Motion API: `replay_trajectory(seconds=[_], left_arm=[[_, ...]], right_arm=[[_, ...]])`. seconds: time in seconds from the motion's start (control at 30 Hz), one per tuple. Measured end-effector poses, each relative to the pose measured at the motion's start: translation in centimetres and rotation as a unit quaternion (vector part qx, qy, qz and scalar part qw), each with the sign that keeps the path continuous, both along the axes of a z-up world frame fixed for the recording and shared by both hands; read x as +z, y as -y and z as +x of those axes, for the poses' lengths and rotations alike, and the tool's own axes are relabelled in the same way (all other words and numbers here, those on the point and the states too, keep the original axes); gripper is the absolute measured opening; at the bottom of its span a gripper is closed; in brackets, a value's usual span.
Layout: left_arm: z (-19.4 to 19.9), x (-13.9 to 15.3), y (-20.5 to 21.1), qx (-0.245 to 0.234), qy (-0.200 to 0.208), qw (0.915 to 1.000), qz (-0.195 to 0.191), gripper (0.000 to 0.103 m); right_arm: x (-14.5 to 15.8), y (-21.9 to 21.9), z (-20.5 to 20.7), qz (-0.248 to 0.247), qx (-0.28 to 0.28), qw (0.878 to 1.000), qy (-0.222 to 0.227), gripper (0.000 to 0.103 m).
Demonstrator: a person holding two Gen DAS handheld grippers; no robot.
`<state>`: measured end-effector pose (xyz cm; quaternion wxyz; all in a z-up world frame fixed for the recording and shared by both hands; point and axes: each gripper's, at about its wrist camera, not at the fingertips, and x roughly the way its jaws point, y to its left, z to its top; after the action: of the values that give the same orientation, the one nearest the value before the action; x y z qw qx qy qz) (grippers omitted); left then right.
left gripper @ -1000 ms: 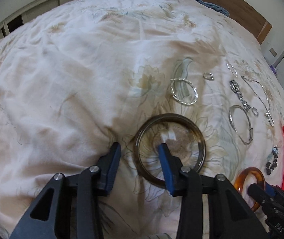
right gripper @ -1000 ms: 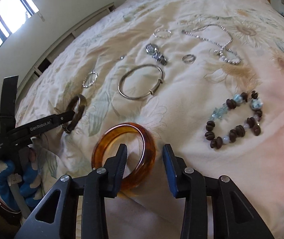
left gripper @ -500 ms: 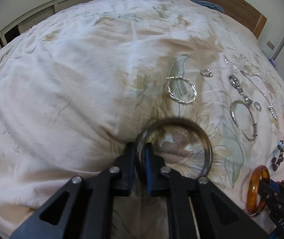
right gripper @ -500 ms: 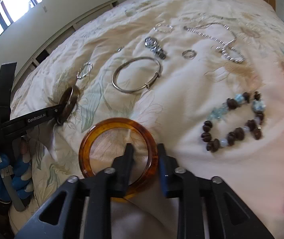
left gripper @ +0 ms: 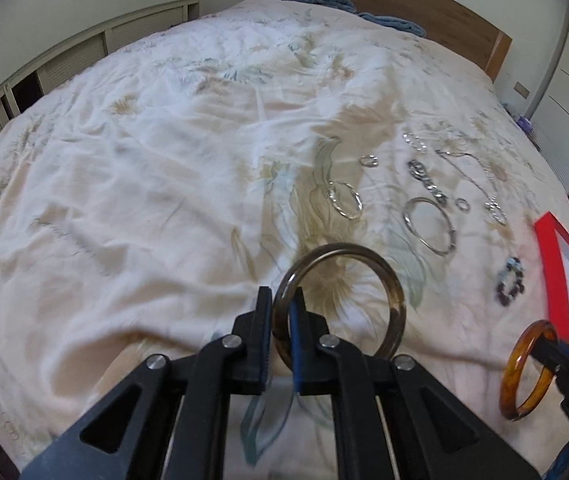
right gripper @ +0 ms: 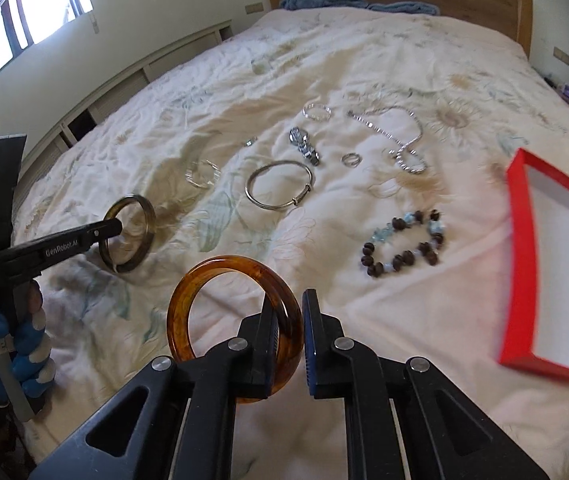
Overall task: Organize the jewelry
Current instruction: 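Grasp the dark brown bangle with the left tool while the right tool grasps the amber bangle, then carry both bangles over the red box with both tools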
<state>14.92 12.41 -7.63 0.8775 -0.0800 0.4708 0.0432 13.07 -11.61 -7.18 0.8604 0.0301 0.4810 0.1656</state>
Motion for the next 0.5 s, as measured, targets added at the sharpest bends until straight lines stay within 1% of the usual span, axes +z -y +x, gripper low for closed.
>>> replay_trajectory(seconds=[0.17, 0.33, 0.5], left_arm=[[-3.1, 2.2, 0.0, -0.01, 0.016, 0.9998, 0.006, 0.007], [-6.4, 4.3, 0.2, -0.018, 0.033, 0.9993, 0.003, 0.007], [-9.3, 6.3, 1.4, -0.038, 0.048, 0.9981, 0.0, 0.007]], right_arm=[[2.8, 0.6, -3.2, 0.007, -0.015, 1.0, 0.017, 0.012], [4.7, 1.9, -6.4, 0.011, -0.03, 0.999, 0.03, 0.012], [6.6, 4.0, -10.0, 0.009, -0.054, 0.997, 0.048, 0.012]])
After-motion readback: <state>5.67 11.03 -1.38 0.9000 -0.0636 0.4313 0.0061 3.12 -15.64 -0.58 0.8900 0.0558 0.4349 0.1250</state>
